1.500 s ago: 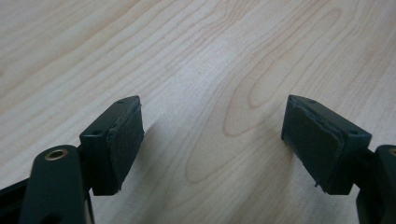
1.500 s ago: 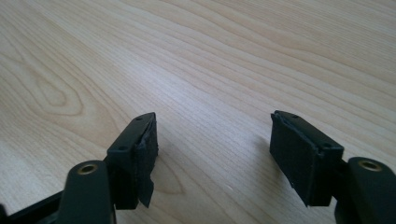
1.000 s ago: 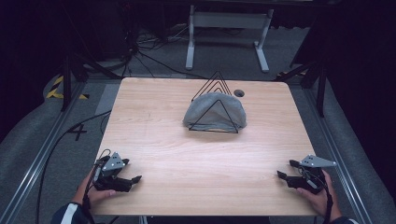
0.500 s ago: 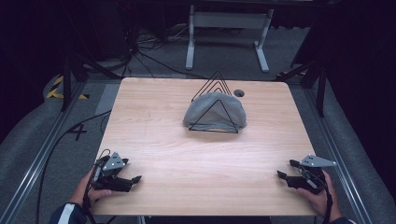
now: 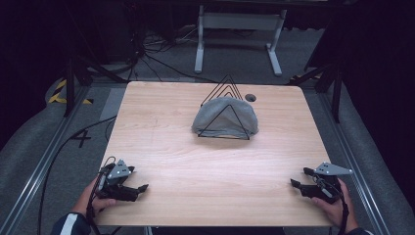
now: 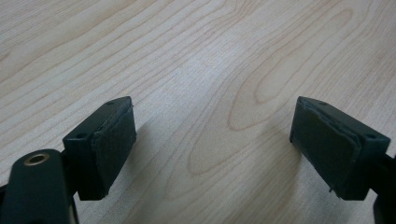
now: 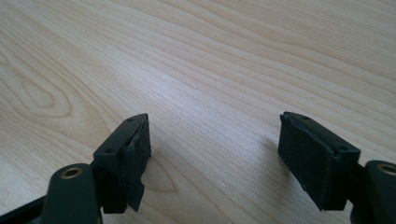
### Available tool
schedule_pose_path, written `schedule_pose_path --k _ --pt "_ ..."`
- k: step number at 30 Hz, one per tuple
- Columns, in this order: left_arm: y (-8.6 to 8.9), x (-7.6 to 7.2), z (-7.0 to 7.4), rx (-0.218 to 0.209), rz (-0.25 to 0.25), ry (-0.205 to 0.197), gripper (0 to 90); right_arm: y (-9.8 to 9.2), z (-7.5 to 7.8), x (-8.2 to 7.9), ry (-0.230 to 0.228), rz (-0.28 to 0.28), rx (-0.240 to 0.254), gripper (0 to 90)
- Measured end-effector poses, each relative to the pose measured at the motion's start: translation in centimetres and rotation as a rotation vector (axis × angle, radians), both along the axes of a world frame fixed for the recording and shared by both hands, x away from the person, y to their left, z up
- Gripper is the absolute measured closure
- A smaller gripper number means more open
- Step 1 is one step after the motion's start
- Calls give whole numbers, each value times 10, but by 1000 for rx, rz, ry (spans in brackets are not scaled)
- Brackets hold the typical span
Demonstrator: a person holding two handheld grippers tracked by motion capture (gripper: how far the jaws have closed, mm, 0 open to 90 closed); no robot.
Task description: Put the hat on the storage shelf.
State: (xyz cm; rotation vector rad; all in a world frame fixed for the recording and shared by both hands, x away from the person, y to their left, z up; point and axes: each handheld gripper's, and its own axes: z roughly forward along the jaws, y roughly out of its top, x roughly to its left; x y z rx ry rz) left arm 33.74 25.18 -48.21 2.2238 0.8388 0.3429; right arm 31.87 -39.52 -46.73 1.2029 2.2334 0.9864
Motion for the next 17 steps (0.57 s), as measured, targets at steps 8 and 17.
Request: schedule_pose_path --k 8,17 --pt "0 0 -1 -4 3 -4 148 0 0 0 0 0 0 258" --pt "-1 0 -1 -9 9 -1 143 0 0 0 1 -13 0 247"
